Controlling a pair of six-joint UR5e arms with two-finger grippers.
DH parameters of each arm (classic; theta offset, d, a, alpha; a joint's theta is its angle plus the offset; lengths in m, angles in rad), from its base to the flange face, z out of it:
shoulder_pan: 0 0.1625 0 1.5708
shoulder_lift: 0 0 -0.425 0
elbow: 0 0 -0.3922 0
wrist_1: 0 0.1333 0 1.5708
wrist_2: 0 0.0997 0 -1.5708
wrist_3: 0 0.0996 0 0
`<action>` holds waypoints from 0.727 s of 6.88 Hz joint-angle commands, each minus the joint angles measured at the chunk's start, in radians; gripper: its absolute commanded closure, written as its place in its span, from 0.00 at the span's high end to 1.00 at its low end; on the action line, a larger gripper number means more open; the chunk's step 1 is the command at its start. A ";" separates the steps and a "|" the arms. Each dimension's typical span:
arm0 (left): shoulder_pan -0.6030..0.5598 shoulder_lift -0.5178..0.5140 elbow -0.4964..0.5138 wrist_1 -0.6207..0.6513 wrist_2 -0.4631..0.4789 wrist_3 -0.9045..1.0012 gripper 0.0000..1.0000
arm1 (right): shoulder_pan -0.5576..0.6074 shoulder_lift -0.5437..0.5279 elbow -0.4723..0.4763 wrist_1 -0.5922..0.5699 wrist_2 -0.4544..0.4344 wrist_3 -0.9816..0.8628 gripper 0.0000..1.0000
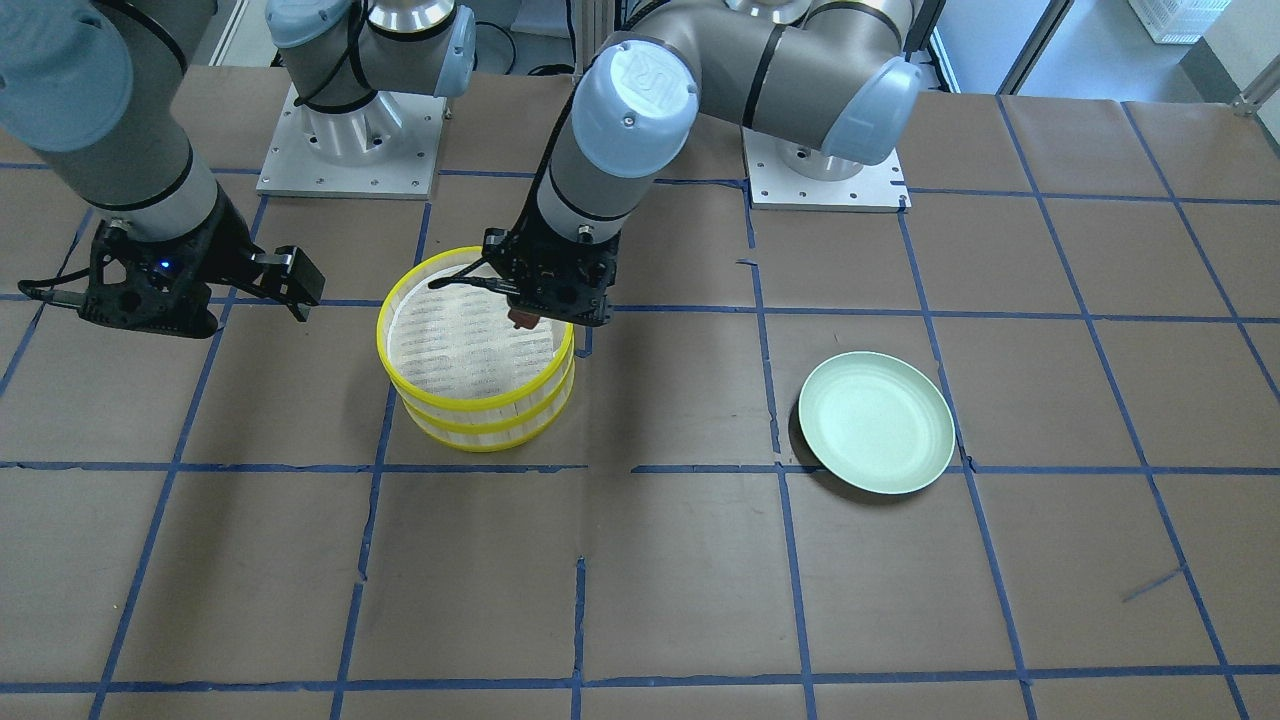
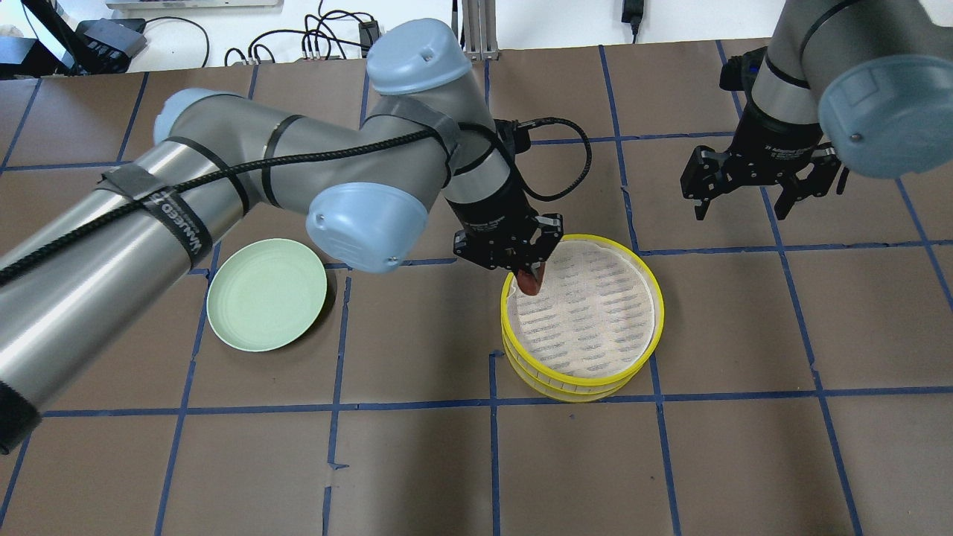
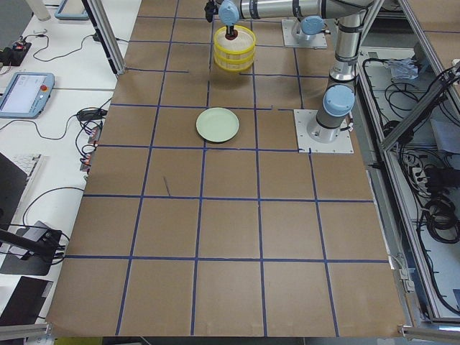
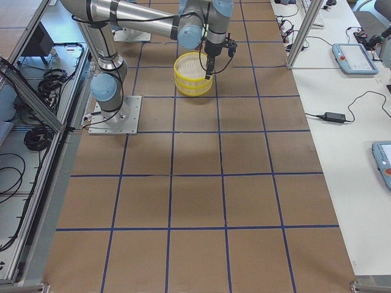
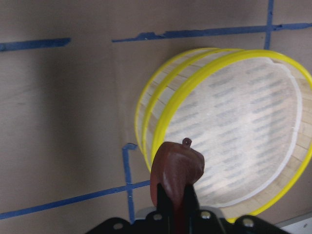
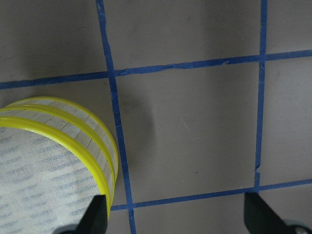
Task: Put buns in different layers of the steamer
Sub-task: 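Release the brown bun onto the steamer with the left gripper while the right withdraws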
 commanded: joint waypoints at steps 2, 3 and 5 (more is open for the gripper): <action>-0.053 -0.056 -0.002 0.038 0.031 -0.069 1.00 | 0.000 -0.046 -0.028 0.034 0.003 -0.014 1.00; -0.050 -0.033 0.019 -0.012 0.119 -0.066 1.00 | -0.007 -0.046 -0.055 0.074 0.005 -0.023 1.00; 0.014 0.028 0.091 -0.145 0.206 -0.043 1.00 | 0.018 -0.047 -0.103 0.120 0.025 -0.025 1.00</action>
